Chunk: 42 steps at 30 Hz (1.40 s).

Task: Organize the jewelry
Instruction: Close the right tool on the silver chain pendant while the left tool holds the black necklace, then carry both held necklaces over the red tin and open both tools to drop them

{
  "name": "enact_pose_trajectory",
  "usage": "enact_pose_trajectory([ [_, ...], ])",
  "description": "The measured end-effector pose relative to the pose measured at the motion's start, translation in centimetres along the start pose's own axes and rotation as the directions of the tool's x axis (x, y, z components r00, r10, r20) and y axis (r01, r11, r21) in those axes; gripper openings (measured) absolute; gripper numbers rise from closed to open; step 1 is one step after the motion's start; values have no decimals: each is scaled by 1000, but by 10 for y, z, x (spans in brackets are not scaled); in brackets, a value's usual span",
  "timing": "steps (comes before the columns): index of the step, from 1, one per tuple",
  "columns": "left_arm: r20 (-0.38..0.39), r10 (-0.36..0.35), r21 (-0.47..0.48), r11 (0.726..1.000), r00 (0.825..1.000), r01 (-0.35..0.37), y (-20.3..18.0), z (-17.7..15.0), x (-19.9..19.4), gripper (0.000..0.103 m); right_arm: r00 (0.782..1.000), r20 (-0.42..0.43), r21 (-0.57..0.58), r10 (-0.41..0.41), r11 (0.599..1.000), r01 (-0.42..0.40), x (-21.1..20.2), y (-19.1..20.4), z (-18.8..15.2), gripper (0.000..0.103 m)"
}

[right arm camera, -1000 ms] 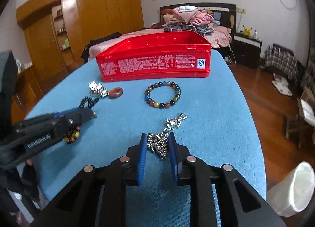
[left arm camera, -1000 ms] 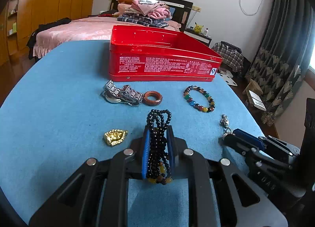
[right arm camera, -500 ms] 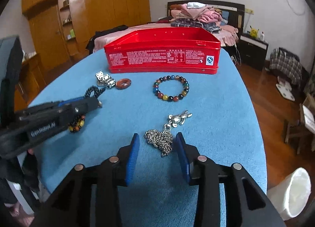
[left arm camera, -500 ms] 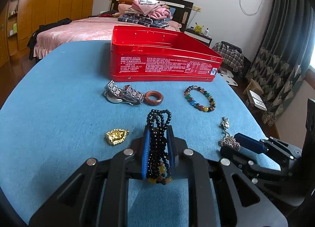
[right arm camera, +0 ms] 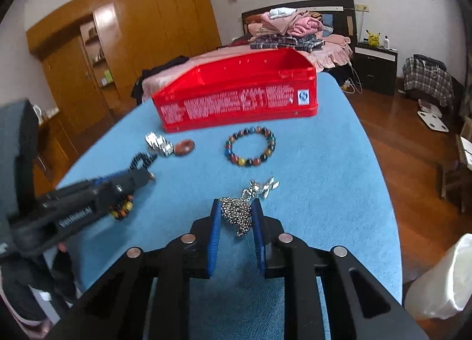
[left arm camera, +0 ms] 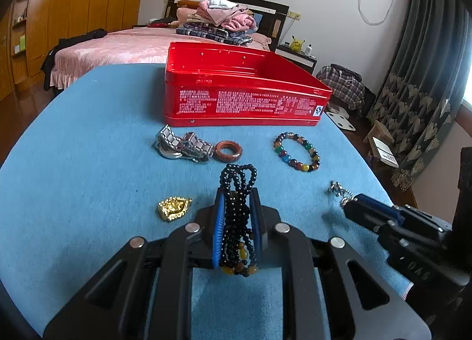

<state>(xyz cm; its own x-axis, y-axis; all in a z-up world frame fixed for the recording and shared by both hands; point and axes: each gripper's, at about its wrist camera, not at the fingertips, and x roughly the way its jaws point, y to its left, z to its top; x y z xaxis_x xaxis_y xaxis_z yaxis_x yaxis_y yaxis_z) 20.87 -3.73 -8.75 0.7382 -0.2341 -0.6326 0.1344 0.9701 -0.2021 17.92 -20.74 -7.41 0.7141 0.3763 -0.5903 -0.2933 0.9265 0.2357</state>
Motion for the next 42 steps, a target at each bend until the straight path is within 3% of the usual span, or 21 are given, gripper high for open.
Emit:
enact_pose_trajectory([
  [10,42,-10,-1,1000,999,10,-4,14,-9,15,997,53,39,57,998,-59,-17,0,23,20],
  [19,67,-11,-3,1000,998,11,-7,27,-13,15,994,97,21,56,998,-59,-25,3,45,20],
  [30,165,-12,-8,1000,986,14,-8,74,-17,15,983,173,-25,55,998,-52,-22,6,92,20],
  [42,239,-1,-10,1000,971,4,-7,134,8,15,974,213,-50,81,996,-72,27,7,158,20],
])
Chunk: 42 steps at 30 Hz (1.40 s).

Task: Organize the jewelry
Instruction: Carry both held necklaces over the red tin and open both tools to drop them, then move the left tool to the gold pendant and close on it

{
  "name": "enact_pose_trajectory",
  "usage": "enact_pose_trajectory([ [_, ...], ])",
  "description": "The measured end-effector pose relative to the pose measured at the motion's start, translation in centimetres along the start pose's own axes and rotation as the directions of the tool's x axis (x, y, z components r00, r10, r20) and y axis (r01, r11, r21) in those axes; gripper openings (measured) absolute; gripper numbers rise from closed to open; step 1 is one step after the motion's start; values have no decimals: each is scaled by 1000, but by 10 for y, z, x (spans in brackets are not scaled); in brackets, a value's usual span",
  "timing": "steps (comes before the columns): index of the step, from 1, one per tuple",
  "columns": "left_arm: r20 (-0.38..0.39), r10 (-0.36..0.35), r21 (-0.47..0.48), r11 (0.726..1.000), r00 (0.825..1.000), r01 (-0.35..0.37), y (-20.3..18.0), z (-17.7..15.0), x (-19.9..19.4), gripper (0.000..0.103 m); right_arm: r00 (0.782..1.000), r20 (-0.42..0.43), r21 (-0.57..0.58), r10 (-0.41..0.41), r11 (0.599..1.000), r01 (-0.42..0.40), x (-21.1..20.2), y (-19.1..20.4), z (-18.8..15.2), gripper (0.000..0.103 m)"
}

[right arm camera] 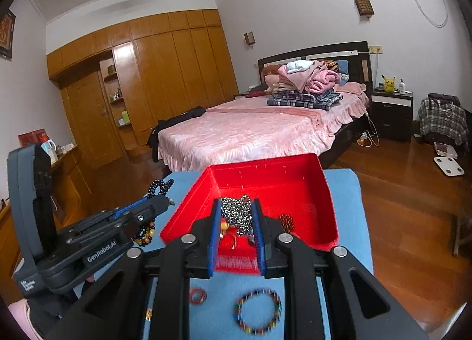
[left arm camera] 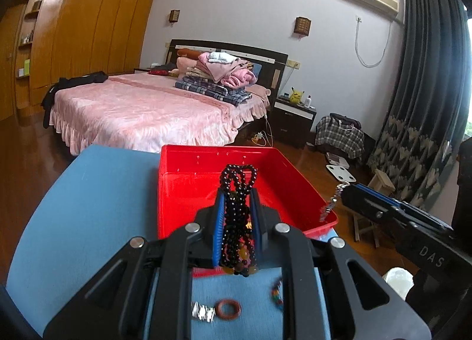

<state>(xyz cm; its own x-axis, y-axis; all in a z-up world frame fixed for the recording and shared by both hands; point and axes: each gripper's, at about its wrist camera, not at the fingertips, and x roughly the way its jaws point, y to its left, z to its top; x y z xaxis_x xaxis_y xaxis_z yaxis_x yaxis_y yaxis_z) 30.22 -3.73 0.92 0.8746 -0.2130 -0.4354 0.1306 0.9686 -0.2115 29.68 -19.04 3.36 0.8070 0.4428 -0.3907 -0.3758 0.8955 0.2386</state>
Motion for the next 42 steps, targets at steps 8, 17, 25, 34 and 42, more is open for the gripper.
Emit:
enact_pose_trajectory([
  [8,-35,6,-12,1000,999,-7,9,10,42,15,999,-32,20,-11,1000,12,43,-9,5,20],
  [17,-76,19,-19,1000,997,-20,16,13,64,23,993,-105,51,-52,997,57,76,-23,-2,38],
  [25,-34,36,-35,999,999,-38,30,18,33,53,996,-42,79,-84,993,88,40,-23,-5,67],
  [34,-17,53,-24,998,998,-54,40,4,-21,72,996,-33,91,-88,992,90,-7,-6,-24,87],
  [42,-76,86,6,996,993,-85,40,-40,-48,78,987,-70,94,-143,984,149,-34,6,-65,92],
])
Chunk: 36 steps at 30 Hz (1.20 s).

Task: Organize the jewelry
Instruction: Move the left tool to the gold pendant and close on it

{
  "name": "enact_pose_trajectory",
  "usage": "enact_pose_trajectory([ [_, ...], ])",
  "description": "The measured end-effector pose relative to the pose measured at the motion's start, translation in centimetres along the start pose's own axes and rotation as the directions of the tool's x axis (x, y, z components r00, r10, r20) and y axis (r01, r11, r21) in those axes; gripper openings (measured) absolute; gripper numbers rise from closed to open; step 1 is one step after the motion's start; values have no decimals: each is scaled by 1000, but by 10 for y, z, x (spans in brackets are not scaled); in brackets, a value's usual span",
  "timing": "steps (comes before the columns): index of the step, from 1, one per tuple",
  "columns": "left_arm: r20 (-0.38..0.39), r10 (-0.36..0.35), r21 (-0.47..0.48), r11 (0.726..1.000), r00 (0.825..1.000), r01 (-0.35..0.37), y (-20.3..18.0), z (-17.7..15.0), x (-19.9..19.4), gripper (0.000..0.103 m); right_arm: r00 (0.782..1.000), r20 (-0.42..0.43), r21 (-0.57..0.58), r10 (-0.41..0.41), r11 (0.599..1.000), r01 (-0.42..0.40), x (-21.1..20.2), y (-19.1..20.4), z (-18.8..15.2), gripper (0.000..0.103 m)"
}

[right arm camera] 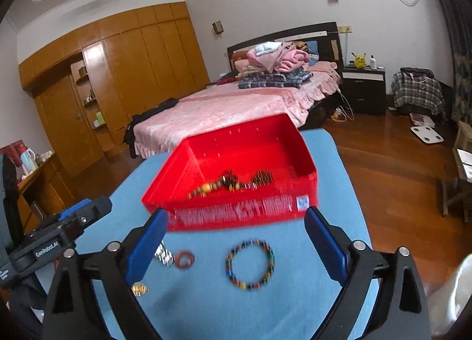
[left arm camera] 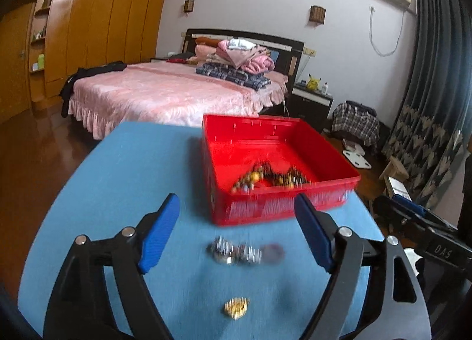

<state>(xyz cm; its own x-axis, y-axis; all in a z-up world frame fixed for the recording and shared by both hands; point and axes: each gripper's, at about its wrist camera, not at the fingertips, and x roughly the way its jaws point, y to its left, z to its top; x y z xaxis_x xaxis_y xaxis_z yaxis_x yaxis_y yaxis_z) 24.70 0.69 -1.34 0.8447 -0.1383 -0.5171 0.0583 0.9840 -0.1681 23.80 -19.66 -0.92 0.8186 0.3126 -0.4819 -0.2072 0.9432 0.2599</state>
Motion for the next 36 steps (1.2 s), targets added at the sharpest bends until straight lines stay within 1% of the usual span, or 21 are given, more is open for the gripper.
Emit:
enact_pose_trajectory([
  [5,-44,15,13,1000,999,-15,4,-28,-4,78,999,-9,-16,-49,999,49,-9,0,-19,92],
  [7,-56,22,18,1000,998,-21,6,-37,-5,78,998,-13,-19,-68,997,68,-11,-1,-26,94],
  [11,-96,26,39,999,995,-22,6,-56,-3,78,995,-36,-23,-92,996,91,-10,-3,-41,95],
  [13,-112,31,50,998,993,-26,5,-63,-2,79,992,-49,-21,-116,993,115,-10,-5,-47,97],
  [19,-155,31,55,998,987,-23,5,-77,3,79,987,-72,-21,-142,990,141,-10,-11,-57,97],
  [25,-185,23,43,999,983,-15,4,-83,8,79,986,-82,-33,-146,989,144,-10,-12,-62,97],
  [27,-202,8,31,1000,979,-2,5,-85,12,75,986,-82,-35,-146,989,143,-10,-11,-62,97],
  [29,-219,-4,20,1000,976,9,6,-86,16,64,986,-83,-36,-145,989,142,-9,-10,-61,97],
  [31,-216,-3,23,1000,976,8,6,-87,17,63,986,-84,-37,-144,989,141,-9,-10,-62,97],
  [36,-217,-24,24,999,976,30,4,-87,19,52,986,-89,-38,-142,990,139,-7,-10,-64,97],
])
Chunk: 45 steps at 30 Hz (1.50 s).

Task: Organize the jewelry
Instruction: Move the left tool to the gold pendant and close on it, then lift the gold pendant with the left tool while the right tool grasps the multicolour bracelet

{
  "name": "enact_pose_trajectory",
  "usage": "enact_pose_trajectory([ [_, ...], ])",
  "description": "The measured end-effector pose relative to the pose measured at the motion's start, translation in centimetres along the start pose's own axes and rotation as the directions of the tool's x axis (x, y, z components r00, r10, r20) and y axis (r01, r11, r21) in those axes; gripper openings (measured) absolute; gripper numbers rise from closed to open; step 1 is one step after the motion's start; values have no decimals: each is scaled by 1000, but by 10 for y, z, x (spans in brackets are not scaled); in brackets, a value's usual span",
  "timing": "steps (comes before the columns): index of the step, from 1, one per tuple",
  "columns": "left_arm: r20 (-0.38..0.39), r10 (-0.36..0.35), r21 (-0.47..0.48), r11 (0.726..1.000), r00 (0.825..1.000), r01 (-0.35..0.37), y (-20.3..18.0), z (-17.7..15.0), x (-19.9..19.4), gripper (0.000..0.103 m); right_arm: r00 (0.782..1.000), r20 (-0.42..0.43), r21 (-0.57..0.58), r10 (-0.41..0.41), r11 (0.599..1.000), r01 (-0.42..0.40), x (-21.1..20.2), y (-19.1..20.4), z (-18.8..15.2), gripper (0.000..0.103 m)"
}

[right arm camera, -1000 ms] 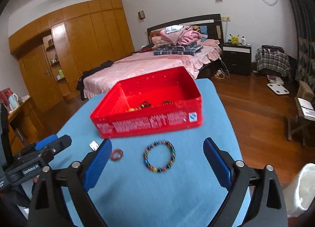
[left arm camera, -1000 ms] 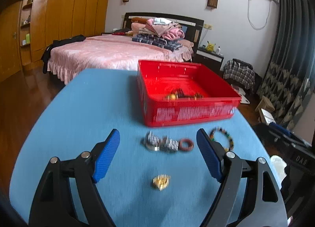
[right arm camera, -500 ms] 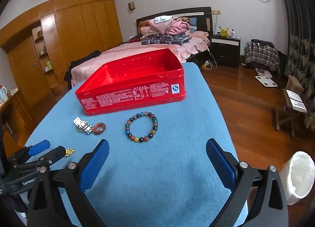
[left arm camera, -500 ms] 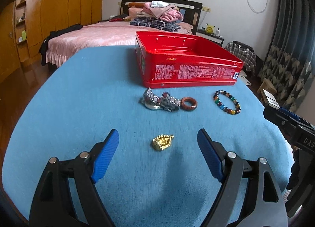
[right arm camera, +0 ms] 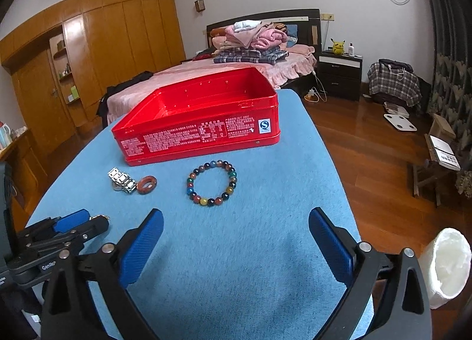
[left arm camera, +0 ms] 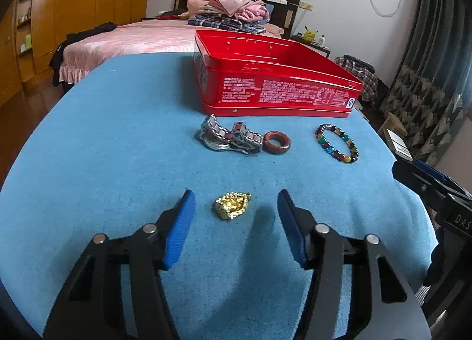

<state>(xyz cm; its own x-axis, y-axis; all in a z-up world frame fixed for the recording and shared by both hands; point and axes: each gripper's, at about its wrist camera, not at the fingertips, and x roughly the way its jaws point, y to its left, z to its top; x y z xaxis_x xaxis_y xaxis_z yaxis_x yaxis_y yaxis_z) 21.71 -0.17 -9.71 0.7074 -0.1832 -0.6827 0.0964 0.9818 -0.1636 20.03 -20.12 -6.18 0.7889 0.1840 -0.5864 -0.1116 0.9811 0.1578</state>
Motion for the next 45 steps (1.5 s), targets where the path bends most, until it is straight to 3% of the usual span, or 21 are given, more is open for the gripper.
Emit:
enact_pose_trajectory([
  [2,-3,-8,11,1000,1000,8,-2,-1,1,44,1000,-2,0,1,1000,-1,1,0,0,97],
  [7,-6,-24,26,999,1000,24,-8,-4,1,37,1000,-2,2,2,1000,-2,1,0,-1,97],
  [12,-5,-17,15,1000,1000,17,-7,-6,1,21,1000,-4,6,4,1000,-4,1,-1,-1,97],
  [18,7,-24,-44,999,1000,25,-7,-8,-4,21,1000,-2,9,5,1000,-5,1,-1,-1,97],
  [33,74,35,-52,998,997,-31,-5,3,-12,21,999,-15,-20,28,999,-28,10,10,8,97],
  [38,88,47,-66,997,995,-42,0,13,-11,21,997,-60,-5,49,999,-50,26,16,19,96],
  [45,96,51,-86,995,994,-43,3,22,-8,21,993,-108,66,47,997,-40,45,8,34,76],
])
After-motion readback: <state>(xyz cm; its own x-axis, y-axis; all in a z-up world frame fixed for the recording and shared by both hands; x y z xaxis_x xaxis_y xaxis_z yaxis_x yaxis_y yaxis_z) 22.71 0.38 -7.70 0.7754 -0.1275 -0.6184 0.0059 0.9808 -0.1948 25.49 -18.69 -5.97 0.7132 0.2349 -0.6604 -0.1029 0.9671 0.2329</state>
